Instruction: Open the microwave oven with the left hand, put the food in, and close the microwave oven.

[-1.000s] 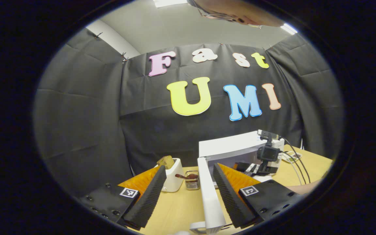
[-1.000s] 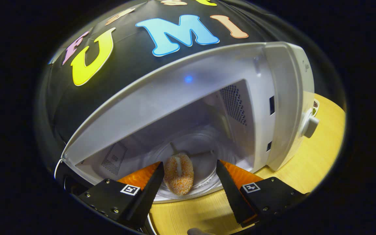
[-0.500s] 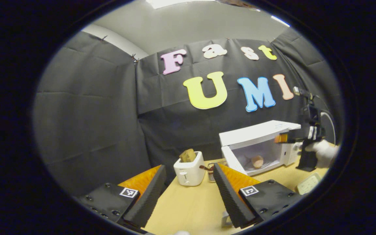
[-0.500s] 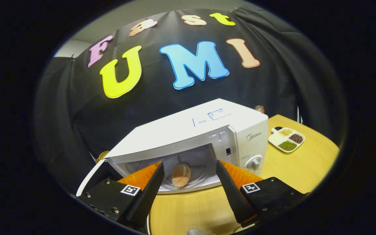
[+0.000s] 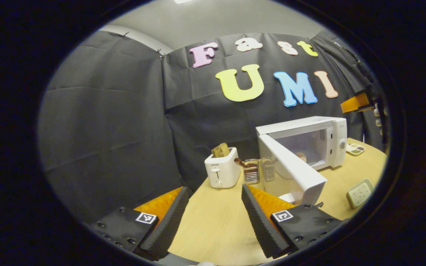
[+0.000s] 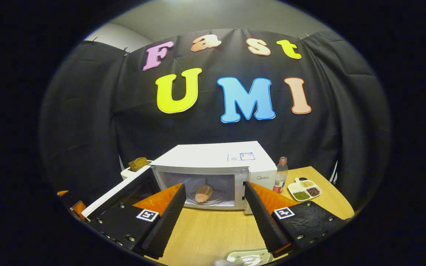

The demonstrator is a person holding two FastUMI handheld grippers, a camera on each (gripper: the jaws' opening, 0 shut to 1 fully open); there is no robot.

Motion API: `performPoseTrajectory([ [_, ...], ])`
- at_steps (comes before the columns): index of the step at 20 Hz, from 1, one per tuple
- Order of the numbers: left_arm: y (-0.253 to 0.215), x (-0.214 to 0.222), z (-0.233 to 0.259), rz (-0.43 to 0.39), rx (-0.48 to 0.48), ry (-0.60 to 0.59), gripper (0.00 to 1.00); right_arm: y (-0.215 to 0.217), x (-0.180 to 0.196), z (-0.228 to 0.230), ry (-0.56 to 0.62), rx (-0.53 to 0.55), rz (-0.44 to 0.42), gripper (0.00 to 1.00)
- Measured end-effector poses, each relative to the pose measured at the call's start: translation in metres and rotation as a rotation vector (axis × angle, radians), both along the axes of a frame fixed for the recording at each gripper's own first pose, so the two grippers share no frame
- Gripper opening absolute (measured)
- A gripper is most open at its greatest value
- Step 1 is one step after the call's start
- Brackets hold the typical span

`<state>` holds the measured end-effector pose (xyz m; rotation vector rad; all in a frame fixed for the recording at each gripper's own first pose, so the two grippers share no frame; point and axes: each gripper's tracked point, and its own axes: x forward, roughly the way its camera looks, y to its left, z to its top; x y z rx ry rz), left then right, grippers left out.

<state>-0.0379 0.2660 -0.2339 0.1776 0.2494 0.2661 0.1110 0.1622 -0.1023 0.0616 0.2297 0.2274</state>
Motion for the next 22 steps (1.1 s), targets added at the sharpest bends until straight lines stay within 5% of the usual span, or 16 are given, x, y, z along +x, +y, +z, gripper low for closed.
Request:
performPoseTrajectory([
  [4, 0.0, -0.003, -0.033, 0.009, 0.016, 0.049, 1.0, -0.028, -0.044, -0.008, 0.046, -0.039, 0.016, 0.97],
  [10, -0.038, -0.003, -0.04, -0.054, -0.025, 0.061, 0.94, -0.054, -0.05, -0.003, 0.046, -0.076, 0.002, 0.97],
  [22, -0.243, 0.058, -0.051, -0.388, -0.062, 0.058, 1.0, -0.125, -0.052, -0.006, 0.066, -0.071, -0.094, 0.97],
])
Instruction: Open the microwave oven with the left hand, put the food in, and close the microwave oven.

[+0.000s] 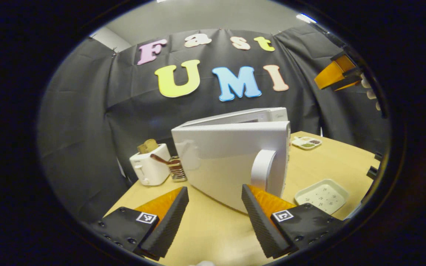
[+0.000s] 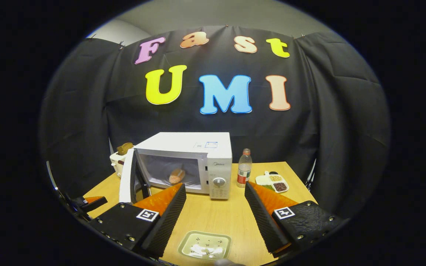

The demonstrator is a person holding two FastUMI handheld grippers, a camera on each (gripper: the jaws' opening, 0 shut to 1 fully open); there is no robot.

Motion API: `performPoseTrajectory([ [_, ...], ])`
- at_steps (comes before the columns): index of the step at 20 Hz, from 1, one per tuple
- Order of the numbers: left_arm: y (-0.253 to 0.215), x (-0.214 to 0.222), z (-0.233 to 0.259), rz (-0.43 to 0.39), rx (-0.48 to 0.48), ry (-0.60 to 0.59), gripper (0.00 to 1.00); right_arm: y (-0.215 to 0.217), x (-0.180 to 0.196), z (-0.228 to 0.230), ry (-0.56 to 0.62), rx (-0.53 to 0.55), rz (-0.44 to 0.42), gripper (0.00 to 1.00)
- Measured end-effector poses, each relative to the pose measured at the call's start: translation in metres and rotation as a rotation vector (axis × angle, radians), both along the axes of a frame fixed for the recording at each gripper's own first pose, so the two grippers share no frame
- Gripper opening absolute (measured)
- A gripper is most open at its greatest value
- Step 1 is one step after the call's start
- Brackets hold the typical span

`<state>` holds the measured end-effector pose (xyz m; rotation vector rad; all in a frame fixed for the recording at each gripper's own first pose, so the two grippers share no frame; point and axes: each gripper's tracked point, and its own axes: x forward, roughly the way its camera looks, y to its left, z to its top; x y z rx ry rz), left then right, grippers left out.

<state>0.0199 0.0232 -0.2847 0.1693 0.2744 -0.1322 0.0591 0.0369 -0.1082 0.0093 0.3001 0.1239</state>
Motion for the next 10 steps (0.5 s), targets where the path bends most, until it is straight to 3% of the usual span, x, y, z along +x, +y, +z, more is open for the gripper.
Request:
performPoseTrajectory([
  [6, -0.061, 0.051, -0.002, -0.076, -0.033, -0.019, 0.94, -0.042, 0.006, -0.008, 0.029, -0.015, -0.057, 0.97],
  [10, -0.099, 0.067, -0.005, -0.122, -0.046, -0.016, 0.98, -0.067, 0.014, -0.008, 0.036, -0.011, -0.093, 0.97],
])
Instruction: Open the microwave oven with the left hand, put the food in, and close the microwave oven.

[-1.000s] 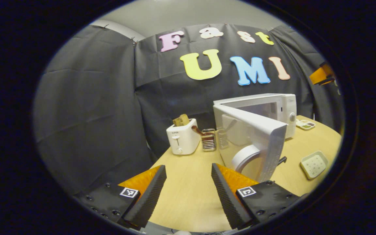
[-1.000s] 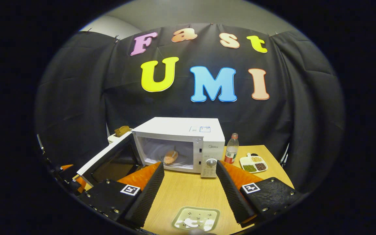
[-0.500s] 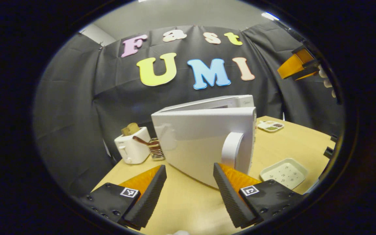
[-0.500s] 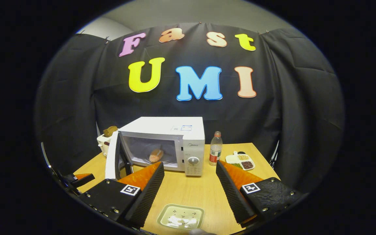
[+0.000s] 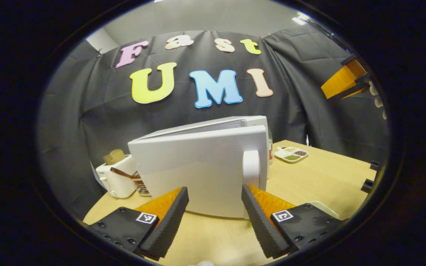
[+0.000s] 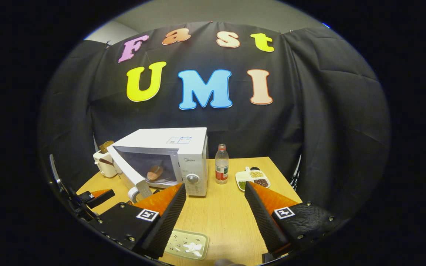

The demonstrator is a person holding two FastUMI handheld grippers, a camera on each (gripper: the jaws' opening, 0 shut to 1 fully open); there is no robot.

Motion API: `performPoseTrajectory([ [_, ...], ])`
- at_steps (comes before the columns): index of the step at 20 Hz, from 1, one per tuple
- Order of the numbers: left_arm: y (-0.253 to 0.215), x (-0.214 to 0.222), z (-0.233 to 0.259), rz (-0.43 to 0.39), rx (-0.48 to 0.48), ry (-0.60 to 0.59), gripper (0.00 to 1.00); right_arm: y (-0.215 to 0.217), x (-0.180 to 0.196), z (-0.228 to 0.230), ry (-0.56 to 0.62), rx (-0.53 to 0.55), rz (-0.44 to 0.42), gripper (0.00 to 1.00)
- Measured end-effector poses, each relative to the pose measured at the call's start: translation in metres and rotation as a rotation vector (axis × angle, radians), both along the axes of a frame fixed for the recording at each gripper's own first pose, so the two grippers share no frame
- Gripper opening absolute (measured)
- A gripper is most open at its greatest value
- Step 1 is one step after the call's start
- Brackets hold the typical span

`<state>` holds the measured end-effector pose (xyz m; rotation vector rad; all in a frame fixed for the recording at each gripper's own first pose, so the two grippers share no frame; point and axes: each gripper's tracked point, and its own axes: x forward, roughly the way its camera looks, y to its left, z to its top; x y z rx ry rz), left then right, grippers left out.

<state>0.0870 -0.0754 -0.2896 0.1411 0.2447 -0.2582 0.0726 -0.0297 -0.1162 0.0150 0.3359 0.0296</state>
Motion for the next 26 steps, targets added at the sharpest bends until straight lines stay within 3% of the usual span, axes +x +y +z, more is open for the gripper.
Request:
performPoseTrajectory([
  [4, -0.01, 0.028, -0.017, 0.011, 0.012, 0.005, 0.96, -0.019, 0.009, -0.006, 0.012, 0.005, -0.03, 0.97],
  [8, -0.024, 0.06, -0.014, 0.018, -0.004, -0.006, 1.0, -0.03, 0.018, -0.014, 0.028, 0.008, -0.044, 0.98],
  [10, -0.033, 0.077, -0.018, 0.017, 0.015, -0.009, 0.95, -0.033, 0.025, -0.021, 0.037, 0.015, -0.047, 0.98],
  [13, -0.054, 0.084, -0.022, 0.0, -0.027, 0.0, 0.94, -0.035, 0.031, -0.02, 0.036, 0.019, -0.049, 0.98],
  [17, -0.065, 0.104, -0.03, -0.001, 0.004, -0.009, 1.0, -0.046, 0.037, -0.024, 0.042, 0.014, -0.053, 0.98],
  [21, -0.059, 0.126, -0.035, 0.053, -0.02, 0.011, 0.95, -0.053, 0.043, -0.028, 0.048, 0.009, -0.052, 0.98],
  [22, -0.06, 0.133, -0.035, 0.058, -0.017, 0.005, 1.0, -0.053, 0.043, -0.03, 0.05, 0.012, -0.053, 0.98],
  [26, -0.074, 0.143, -0.038, 0.047, -0.025, 0.006, 0.95, -0.055, 0.048, -0.033, 0.057, 0.015, -0.048, 0.98],
])
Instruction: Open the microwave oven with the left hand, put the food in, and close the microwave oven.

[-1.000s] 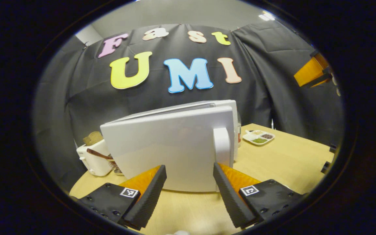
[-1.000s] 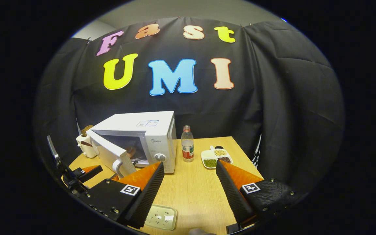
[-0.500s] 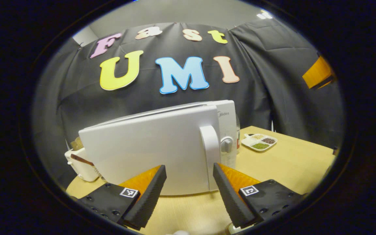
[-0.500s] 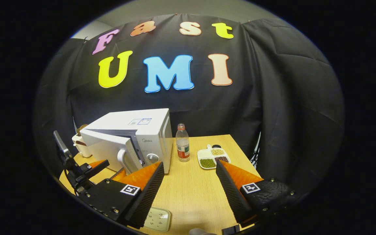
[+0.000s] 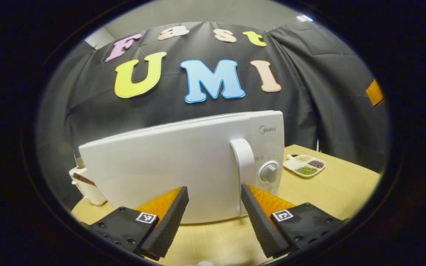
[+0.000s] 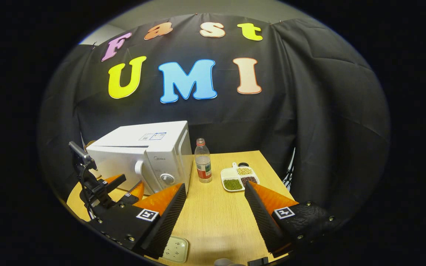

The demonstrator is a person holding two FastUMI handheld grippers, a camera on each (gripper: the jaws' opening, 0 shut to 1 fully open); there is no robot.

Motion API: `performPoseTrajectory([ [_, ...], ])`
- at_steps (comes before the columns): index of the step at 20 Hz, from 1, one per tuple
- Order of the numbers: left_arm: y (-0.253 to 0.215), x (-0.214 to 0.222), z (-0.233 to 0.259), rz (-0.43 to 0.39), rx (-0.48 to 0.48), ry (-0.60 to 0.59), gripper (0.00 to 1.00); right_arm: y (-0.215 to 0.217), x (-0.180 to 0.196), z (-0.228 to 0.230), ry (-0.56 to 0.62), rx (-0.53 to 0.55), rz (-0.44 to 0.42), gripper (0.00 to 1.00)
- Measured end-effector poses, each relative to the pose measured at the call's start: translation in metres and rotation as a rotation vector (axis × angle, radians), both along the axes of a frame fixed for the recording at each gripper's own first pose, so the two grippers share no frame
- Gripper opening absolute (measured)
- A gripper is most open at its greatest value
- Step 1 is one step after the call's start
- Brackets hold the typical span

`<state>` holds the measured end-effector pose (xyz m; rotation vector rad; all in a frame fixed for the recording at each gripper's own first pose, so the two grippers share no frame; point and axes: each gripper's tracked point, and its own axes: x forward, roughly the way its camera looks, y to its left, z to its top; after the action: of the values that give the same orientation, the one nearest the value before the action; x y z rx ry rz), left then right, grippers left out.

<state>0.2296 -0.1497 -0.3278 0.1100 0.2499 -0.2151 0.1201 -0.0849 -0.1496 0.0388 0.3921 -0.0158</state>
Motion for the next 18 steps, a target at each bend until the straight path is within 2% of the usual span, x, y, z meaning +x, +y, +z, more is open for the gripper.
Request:
performPoseTrajectory([
  [2, 0.0, 0.0, 0.001, 0.012, -0.006, -0.004, 0.95, -0.001, 0.002, 0.0, -0.003, 0.002, -0.001, 0.98],
  [3, 0.001, -0.001, 0.001, 0.017, -0.022, -0.003, 0.99, -0.001, 0.004, 0.001, -0.001, 0.004, 0.001, 0.98],
  [4, 0.001, 0.0, 0.002, 0.017, -0.029, -0.006, 0.94, -0.001, 0.004, -0.001, -0.001, 0.005, 0.001, 0.98],
  [5, 0.001, 0.002, 0.002, 0.018, -0.027, -0.005, 0.99, -0.001, 0.006, 0.0, -0.002, 0.006, 0.003, 0.98],
  [7, 0.004, 0.012, -0.002, 0.045, -0.022, 0.003, 0.97, 0.001, 0.007, 0.0, 0.0, 0.003, 0.008, 0.98],
  [8, -0.001, 0.007, 0.0, 0.043, -0.056, 0.009, 0.99, 0.003, 0.006, -0.001, 0.004, 0.003, 0.015, 0.98],
  [9, -0.001, 0.007, 0.003, 0.053, -0.049, 0.002, 1.0, 0.004, 0.006, 0.0, 0.003, 0.003, 0.02, 0.98],
  [11, 0.002, 0.005, 0.004, 0.048, 0.0, -0.004, 0.95, 0.005, 0.005, 0.001, 0.003, -0.001, 0.024, 0.98],
  [12, 0.002, 0.002, 0.013, 0.039, 0.01, -0.017, 1.0, 0.006, 0.004, 0.001, 0.0, 0.001, 0.026, 0.98],
  [13, 0.003, -0.004, 0.025, 0.026, 0.013, -0.038, 0.95, 0.007, 0.004, 0.003, -0.002, 0.007, 0.026, 0.98],
  [14, 0.006, -0.01, 0.036, 0.023, 0.021, -0.056, 0.98, 0.008, 0.003, 0.006, -0.01, 0.015, 0.025, 0.98],
  [16, 0.015, -0.027, 0.055, 0.018, 0.046, -0.071, 0.94, 0.01, 0.001, 0.016, -0.036, 0.023, 0.02, 0.98],
  [17, 0.023, -0.035, 0.07, 0.023, 0.049, -0.08, 0.97, 0.011, 0.0, 0.022, -0.05, 0.03, 0.02, 0.98],
  [18, 0.031, -0.045, 0.084, 0.03, 0.039, -0.082, 0.94, 0.013, -0.002, 0.029, -0.066, 0.034, 0.02, 0.98],
])
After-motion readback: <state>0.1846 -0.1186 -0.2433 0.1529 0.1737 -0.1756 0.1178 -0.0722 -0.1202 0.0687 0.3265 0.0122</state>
